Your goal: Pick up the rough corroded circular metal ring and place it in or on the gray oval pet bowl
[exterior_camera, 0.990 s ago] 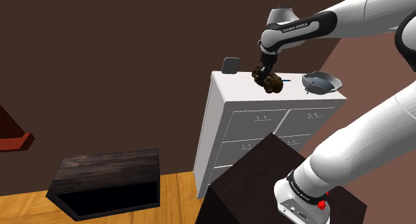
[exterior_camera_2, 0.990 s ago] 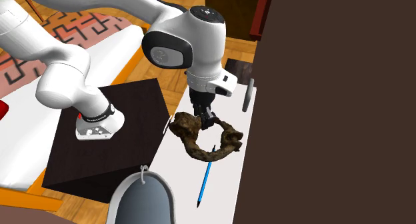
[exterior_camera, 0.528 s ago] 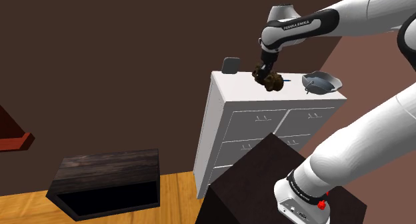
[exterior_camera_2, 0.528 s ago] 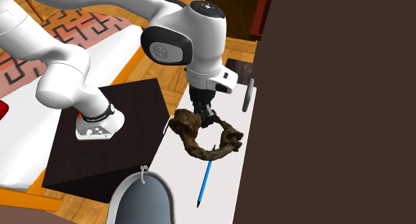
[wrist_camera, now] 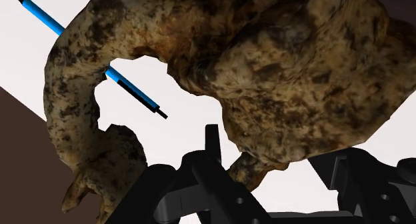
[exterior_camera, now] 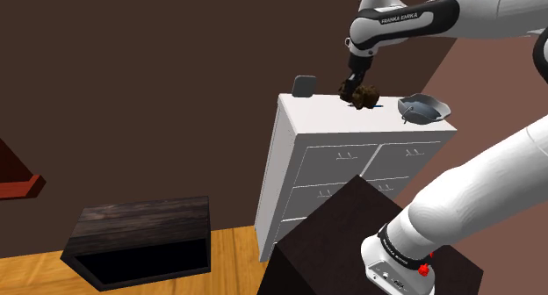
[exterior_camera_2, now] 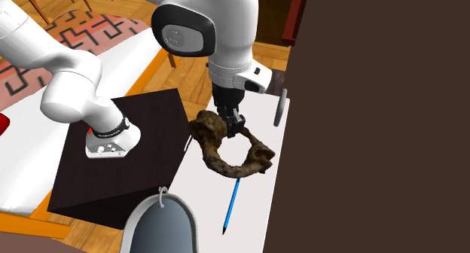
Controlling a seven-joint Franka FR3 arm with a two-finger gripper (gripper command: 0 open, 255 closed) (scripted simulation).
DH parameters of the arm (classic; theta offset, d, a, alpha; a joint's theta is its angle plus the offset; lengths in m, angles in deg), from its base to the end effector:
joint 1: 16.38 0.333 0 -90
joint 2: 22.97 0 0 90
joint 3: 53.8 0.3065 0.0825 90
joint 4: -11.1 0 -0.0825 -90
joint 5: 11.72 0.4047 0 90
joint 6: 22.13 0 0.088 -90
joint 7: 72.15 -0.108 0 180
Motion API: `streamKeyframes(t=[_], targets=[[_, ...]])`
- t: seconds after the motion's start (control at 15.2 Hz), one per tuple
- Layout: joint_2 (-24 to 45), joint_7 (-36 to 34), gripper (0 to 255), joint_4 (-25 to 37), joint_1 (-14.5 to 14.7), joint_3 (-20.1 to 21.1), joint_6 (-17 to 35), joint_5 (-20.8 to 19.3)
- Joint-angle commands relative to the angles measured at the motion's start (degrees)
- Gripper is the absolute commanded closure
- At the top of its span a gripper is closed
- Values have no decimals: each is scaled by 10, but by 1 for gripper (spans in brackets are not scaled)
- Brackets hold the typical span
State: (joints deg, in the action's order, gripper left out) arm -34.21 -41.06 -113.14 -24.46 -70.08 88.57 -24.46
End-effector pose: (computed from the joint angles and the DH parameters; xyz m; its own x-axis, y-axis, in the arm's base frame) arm 0.4578 -0.2285 0.4527 0.9726 0.1986 -0.1209 0.2110 -0.9723 0.1008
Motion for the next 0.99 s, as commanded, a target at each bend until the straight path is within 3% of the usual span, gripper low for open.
streamKeyframes(t=[0.0, 0.92], targets=[[-5, 1, 255, 11, 1, 2, -16, 0], [-16, 15, 255, 108, 4, 8, -122, 5]])
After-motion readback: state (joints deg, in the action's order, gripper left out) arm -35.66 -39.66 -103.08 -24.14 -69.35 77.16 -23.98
